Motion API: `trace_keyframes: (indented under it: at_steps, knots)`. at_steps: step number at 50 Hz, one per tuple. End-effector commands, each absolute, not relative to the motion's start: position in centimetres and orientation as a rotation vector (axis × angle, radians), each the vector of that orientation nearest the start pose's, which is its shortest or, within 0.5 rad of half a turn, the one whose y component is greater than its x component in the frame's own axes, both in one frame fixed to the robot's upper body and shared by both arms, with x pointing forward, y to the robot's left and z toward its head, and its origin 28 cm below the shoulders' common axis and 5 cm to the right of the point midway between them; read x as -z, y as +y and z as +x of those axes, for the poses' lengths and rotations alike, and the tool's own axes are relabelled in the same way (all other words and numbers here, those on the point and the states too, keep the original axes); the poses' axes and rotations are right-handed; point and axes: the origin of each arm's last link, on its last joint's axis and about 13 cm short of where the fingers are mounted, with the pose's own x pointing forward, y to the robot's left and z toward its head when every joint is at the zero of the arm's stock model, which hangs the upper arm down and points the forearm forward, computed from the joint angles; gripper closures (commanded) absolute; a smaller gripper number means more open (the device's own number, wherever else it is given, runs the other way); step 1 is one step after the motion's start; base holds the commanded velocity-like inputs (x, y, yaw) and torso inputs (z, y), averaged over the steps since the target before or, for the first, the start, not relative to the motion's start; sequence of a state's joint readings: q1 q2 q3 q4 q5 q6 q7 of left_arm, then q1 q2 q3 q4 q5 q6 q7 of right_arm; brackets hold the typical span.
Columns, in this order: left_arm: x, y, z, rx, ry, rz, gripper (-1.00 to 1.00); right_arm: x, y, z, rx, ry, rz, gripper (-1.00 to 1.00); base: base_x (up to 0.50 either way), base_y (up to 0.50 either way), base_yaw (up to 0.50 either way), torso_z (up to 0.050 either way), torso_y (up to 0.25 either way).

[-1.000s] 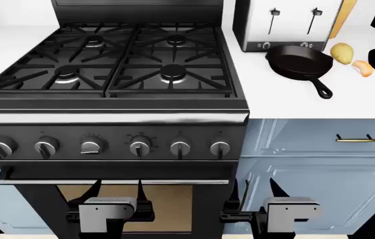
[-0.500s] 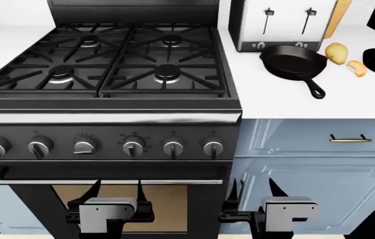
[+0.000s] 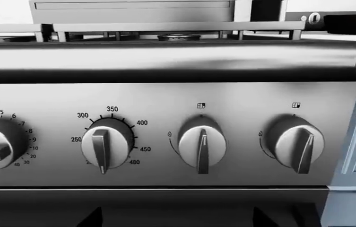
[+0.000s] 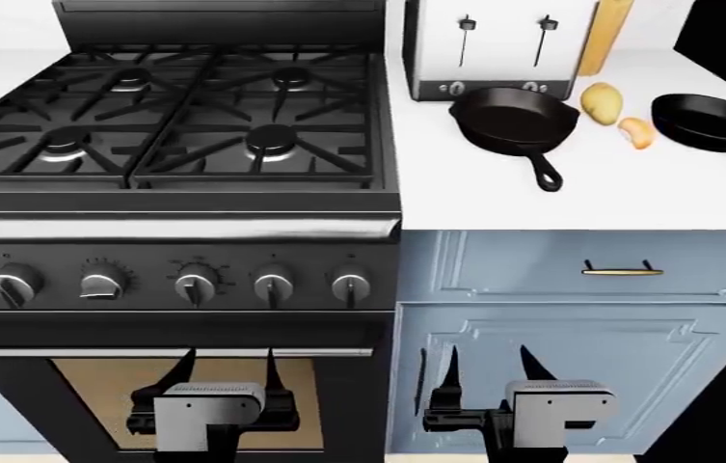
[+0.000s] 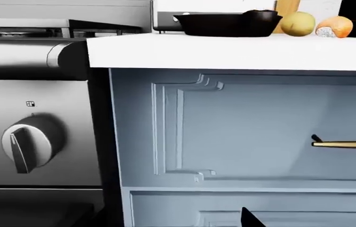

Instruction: Place both pans onto different burners. Then place the potato and the sushi on different pans.

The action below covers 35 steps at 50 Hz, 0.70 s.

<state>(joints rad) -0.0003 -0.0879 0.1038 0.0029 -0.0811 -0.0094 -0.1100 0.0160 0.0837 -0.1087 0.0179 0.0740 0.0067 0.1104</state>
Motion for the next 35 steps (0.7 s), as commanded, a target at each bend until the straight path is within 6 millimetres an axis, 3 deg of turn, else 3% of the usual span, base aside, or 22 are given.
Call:
trace_keyframes:
  at_steps: [1,35]
  knots:
    - [-1.19,20.52,20.89,-0.005,0.017,0.009,-1.00,-1.09,-9.48,21.24,0.004,0.020,-0.012,-1.00,0.00,-0.30,0.00,0.000,0.000]
    - [-1.23,20.56,20.90,-0.008,0.018,0.009,-1.00,-1.05,-9.50,21.30,0.012,0.031,-0.014,-1.00,0.00,-0.33,0.00,0.000,0.000]
